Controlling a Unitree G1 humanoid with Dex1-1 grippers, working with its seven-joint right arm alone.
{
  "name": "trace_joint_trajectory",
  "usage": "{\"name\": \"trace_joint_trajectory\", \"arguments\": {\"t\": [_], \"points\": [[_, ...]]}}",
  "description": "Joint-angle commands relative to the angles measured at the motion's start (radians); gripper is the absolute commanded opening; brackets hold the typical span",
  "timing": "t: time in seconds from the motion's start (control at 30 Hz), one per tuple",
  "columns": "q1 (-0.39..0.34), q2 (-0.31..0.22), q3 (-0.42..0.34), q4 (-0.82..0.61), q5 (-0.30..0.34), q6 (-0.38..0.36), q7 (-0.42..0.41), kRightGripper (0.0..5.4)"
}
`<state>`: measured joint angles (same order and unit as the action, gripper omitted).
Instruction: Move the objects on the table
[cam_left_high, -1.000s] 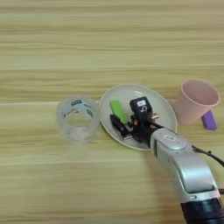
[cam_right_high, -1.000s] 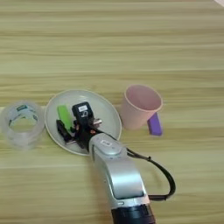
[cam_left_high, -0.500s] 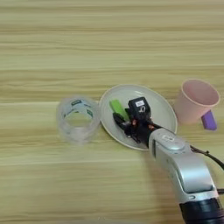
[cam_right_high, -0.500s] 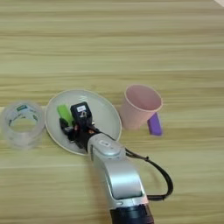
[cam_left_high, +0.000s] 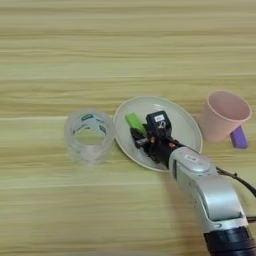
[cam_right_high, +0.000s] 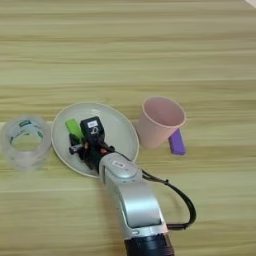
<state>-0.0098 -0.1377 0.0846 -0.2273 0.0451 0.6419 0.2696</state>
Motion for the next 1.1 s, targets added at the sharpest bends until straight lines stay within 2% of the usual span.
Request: {"name": "trace_joint_trajectory", "arguments": {"t": [0.03,0.33,0.47,0.73,0.9,1.1], "points": [[-0.072,0.002,-0.021,-0.091,0.011,-0.032,-0.017,1.4],[-0.16,-0.006,-0.116,-0.253,0.052,0.024,-0.045,1.4],[-0.179,-0.045,-0.201,-0.331,0.077,0.058,-0.046,1.4],[-0.159,-0.14,-0.405,-0.406,0.124,0.088,-0.052,1.4],[-0.143,-0.201,-0.557,-0.366,0.148,0.073,-0.056,1.4],[-0.11,-0.252,-0.674,-0.251,0.129,0.007,-0.079,1.4]]}}
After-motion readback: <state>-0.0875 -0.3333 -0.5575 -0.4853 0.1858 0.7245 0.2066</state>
